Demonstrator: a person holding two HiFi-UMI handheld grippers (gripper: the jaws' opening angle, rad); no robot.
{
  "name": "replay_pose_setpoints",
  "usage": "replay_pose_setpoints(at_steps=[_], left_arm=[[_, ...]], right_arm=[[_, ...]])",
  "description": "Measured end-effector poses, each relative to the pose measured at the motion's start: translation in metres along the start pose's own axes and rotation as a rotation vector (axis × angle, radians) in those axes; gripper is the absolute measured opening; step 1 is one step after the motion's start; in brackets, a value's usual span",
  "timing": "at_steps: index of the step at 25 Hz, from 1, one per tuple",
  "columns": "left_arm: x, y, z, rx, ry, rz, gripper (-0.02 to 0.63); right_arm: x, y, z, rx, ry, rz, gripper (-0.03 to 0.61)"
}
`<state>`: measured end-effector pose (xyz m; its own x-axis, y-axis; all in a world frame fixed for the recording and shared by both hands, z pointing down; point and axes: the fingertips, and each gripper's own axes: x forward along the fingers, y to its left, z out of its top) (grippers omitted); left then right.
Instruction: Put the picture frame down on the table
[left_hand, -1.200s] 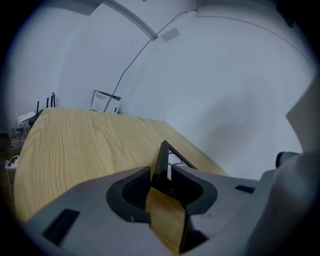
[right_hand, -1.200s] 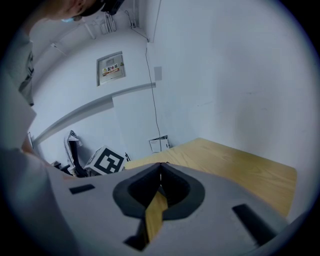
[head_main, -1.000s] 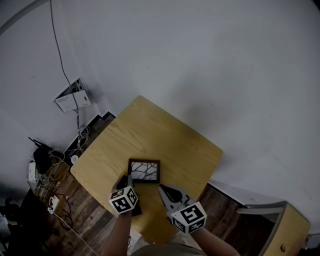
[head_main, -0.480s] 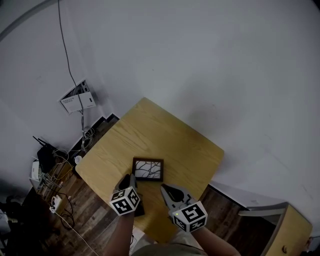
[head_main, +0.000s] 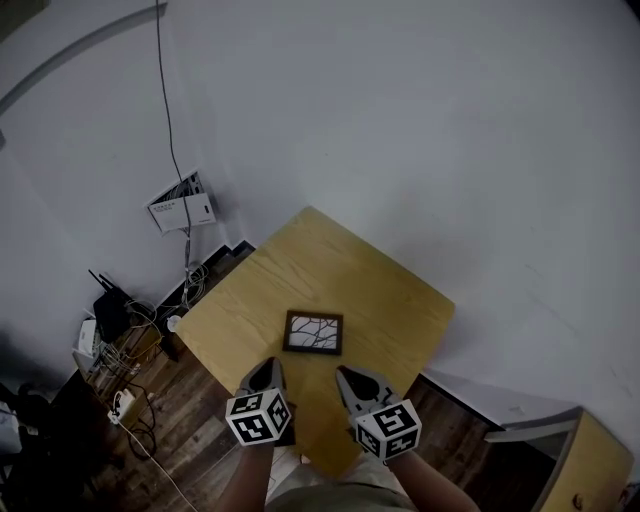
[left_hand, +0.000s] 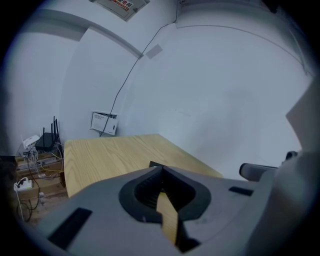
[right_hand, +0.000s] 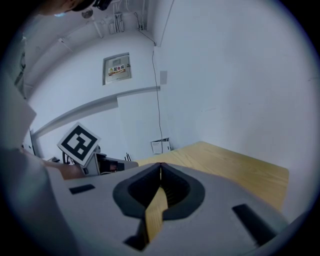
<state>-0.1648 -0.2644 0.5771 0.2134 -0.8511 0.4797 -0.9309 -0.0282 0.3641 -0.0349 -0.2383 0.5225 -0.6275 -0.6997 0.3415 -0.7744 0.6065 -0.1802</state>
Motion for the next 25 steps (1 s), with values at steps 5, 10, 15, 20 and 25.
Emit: replay_pose_setpoints(at_steps=[5, 10, 15, 20, 25], left_arm=[[-0.036, -0.007, -0.004, 0.0, -0.011, -0.054, 0.003], [-0.072, -0.008, -0.008, 0.007, -0.02, -0.088, 0.003], [-0.104, -0.01, -0.01, 0.015, -0.032, -0.123, 0.003], [-0.125, -0.011, -0.017, 0.006, -0.028, -0.149, 0.003], [-0.138, -0.01, -0.023, -0.003, -0.029, -0.161, 0.003]], right_arm=[[-0.017, 0.021, 0.002, -0.01, -0.024, 0.008, 0.0], [-0.035, 0.041, 0.006, -0.018, -0.055, 0.014, 0.0], [-0.05, 0.058, 0.007, -0.032, -0.07, 0.033, 0.0], [-0.062, 0.071, 0.006, -0.042, -0.08, 0.046, 0.0], [-0.071, 0.08, 0.008, -0.048, -0.092, 0.053, 0.0]])
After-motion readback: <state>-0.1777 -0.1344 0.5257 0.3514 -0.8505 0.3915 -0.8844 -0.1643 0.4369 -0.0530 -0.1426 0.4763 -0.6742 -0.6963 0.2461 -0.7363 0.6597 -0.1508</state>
